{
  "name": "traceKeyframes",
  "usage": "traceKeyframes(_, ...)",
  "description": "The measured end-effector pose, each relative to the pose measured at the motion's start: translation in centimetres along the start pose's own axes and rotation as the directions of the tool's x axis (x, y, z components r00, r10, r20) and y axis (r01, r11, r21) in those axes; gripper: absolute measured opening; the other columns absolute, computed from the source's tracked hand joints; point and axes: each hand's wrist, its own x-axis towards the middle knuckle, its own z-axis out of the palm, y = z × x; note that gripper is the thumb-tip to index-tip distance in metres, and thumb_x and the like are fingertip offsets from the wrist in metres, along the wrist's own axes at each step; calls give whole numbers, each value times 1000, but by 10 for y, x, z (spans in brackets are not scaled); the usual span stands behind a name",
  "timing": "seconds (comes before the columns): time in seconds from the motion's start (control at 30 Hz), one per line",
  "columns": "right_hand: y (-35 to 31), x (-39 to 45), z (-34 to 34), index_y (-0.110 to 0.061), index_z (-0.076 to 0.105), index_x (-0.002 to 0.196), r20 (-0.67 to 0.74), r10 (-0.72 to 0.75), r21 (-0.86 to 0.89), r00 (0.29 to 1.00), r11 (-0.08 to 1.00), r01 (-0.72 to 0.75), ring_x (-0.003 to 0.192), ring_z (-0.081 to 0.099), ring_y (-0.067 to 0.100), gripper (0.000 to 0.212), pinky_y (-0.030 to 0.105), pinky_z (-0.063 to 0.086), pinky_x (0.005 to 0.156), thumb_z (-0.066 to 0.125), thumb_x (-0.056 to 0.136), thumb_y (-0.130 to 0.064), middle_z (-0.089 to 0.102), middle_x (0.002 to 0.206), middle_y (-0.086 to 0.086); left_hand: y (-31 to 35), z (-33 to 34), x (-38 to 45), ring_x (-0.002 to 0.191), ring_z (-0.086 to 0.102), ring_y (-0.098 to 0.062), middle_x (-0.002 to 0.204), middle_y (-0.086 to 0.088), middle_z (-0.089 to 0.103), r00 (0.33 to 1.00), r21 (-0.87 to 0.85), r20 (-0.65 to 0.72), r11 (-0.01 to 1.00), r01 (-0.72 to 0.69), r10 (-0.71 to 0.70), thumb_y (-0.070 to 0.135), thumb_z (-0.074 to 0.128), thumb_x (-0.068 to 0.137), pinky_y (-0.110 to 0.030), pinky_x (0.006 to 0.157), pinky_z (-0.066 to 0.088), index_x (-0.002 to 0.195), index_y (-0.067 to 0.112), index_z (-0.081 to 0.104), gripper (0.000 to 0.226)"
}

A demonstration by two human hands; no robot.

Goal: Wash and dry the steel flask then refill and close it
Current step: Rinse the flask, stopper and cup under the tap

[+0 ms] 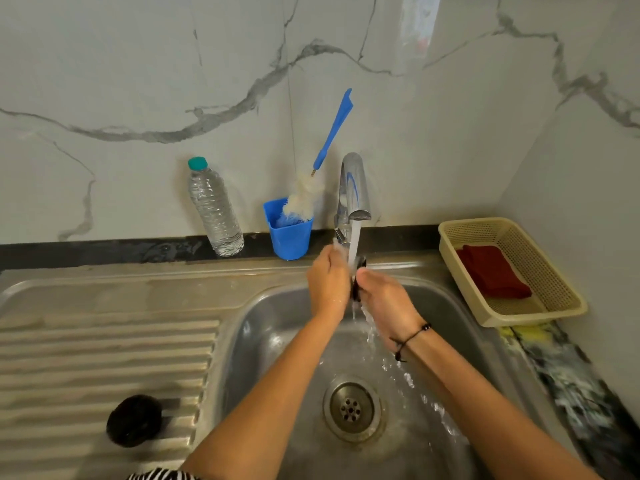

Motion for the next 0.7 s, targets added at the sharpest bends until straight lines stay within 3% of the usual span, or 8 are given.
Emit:
traceKeyframes(0.07, -9, 0, 7, -6, 60, 78, -106, 14, 177, 994, 984, 5, 78, 54, 22, 26, 40, 44, 80, 40, 95, -9, 56, 76, 11, -6, -4, -6, 91, 54, -14, 97, -6, 57, 945, 105, 65, 939, -326, 321, 13, 37, 100, -25, 80, 45, 93, 11, 61, 26)
traceKeyframes(0.17, -20, 1, 11, -5, 62, 94, -101, 34, 473, 994, 881, 18, 88, 57, 19, 23, 32, 46, 81, 40, 97, -9, 62, 91, 13, -23, -13, -12, 121, 43, -9, 125, -9, 47, 705, 207, 217, 674, -709, 675, 19, 33, 100, -20, 103, 36, 120, 0, 57, 36)
traceKeyframes(0.23, -19, 0, 15, -4, 61, 100, -96, 66, 588, 993, 809, 3, 92, 59, 18, 24, 29, 47, 83, 39, 98, -11, 63, 96, 13, -31, -17, -7, 114, 48, -17, 120, -9, 48, 592, 307, 258, 516, -799, 763, 19, 35, 101, -24, 100, 39, 121, 1, 57, 36)
traceKeyframes(0.3, -17, -2, 21, -3, 60, 102, -91, 130, 649, 987, 760, -40, 92, 62, 18, 25, 26, 49, 84, 38, 99, -15, 65, 95, 12, -30, -17, -5, 93, 53, -18, 103, -7, 55, 550, 455, 229, 411, -790, 803, 18, 44, 98, -23, 85, 43, 110, 3, 64, 28)
traceKeyframes(0.47, -14, -2, 23, -5, 62, 99, -126, 131, 626, 983, 779, -23, 89, 62, 18, 27, 29, 51, 83, 37, 99, -13, 66, 93, 11, -13, -11, -7, 67, 55, -22, 75, -8, 62, 744, 431, 127, 639, -637, 656, 22, 43, 90, -32, 57, 46, 82, 1, 67, 33)
traceKeyframes(0.57, -15, -1, 19, -4, 62, 104, -174, 78, 502, 982, 865, 21, 84, 61, 18, 28, 28, 52, 66, 36, 98, -10, 64, 97, 12, 9, -6, -4, 67, 58, -23, 72, -9, 64, 946, 270, 104, 907, -323, 305, 22, 44, 86, -35, 61, 47, 80, 3, 70, 33)
traceKeyframes(0.63, -19, -2, 16, -5, 62, 96, -187, 55, 483, 981, 875, 43, 79, 60, 18, 26, 29, 51, 62, 36, 97, -8, 63, 94, 12, 21, -3, 3, 68, 57, -19, 71, -4, 64, 996, 212, 86, 976, -48, 30, 18, 47, 89, -32, 64, 47, 87, 7, 74, 29)
traceKeyframes(0.7, -26, -2, 14, -6, 62, 89, -183, 32, 495, 983, 867, 64, 74, 59, 16, 25, 28, 49, 63, 37, 96, -6, 62, 85, 11, 29, 1, 0, 63, 50, -12, 68, 0, 56, 998, 151, 58, 988, -39, 31, 16, 47, 93, -26, 57, 39, 90, 3, 69, 26)
